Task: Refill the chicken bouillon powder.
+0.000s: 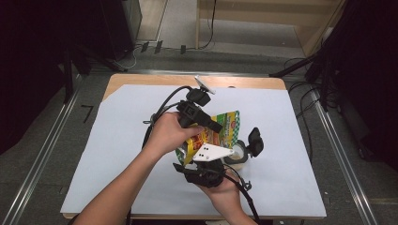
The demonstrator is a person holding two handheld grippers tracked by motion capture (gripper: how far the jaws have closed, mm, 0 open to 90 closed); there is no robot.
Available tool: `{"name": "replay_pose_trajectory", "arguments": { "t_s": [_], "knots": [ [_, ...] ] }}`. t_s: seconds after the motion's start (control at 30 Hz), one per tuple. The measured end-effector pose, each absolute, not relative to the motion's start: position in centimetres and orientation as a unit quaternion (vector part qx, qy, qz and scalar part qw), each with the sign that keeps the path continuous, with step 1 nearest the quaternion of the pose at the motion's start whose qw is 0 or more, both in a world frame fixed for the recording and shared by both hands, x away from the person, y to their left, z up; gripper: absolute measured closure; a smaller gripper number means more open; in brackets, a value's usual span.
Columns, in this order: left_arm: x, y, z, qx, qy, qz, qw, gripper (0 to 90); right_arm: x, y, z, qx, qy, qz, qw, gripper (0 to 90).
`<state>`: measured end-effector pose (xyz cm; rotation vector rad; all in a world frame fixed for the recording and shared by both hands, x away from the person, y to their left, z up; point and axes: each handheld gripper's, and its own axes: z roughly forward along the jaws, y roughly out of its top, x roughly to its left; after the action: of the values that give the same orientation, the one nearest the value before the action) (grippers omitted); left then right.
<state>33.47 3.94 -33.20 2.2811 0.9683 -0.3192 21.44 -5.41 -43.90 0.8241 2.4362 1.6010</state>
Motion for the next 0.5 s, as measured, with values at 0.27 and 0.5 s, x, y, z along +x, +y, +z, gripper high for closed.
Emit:
{"name": "replay_pose_trajectory", "arguments": {
  "t_s": [0.27, 0.5],
  "knots": [
    [33.36, 3.52, -33.07, 0.869, 0.366, -0.115, 0.312, 79.5, 21.57, -5.52, -44.00, 0.276, 0.801, 0.529, 0.055, 66.8],
    [33.52, 3.37, -33.16, 0.868, 0.373, -0.122, 0.304, 80.1, 21.63, -5.53, -44.08, 0.279, 0.800, 0.528, 0.054, 67.0]
  ]
}}
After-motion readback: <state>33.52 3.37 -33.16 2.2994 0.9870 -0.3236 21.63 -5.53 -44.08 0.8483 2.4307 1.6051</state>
